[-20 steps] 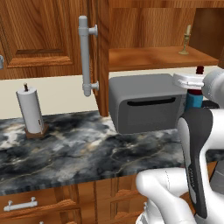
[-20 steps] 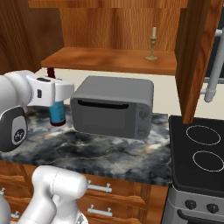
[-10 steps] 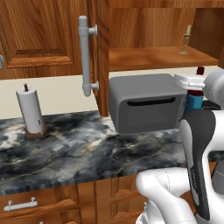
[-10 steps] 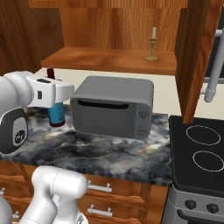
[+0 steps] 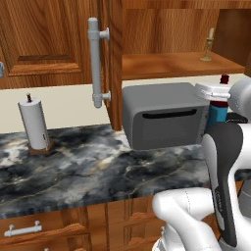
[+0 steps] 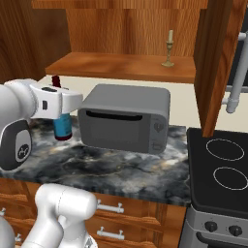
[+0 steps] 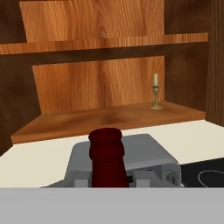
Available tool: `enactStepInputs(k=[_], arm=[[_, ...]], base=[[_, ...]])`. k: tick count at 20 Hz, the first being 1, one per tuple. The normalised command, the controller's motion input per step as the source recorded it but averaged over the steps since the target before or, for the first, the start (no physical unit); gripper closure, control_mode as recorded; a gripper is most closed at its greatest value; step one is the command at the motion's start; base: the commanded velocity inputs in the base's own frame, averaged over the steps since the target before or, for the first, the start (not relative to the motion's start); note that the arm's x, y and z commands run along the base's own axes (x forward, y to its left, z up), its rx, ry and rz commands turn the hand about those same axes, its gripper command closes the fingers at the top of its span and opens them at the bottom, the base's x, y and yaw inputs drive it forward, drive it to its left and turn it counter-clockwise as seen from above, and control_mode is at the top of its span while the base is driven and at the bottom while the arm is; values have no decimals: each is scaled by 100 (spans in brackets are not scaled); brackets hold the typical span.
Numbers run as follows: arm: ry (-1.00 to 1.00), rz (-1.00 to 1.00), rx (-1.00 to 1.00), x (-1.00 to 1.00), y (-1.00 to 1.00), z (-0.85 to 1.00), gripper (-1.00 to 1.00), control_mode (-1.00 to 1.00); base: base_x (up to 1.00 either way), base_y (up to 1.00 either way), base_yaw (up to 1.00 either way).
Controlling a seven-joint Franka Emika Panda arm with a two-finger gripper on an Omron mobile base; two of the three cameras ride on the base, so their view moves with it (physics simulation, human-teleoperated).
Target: Get the candle and the beer from the cabinet and move them to the dining counter.
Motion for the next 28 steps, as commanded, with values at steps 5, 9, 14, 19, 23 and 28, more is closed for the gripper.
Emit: enactStepInputs(k=[5,9,14,19,23,28], arm=[[0,0,0,0,0,0,100,-100],[0,0,0,0,0,0,100,100],[0,0,0,0,0,0,100,100],[0,0,0,0,0,0,100,100],[0,0,0,0,0,0,100,100],[0,0,0,0,0,0,100,100]], base=[[0,0,0],[-6,0,1],[-68,0,7],[-73,9,20],[-50,19,57],[-5,20,87]])
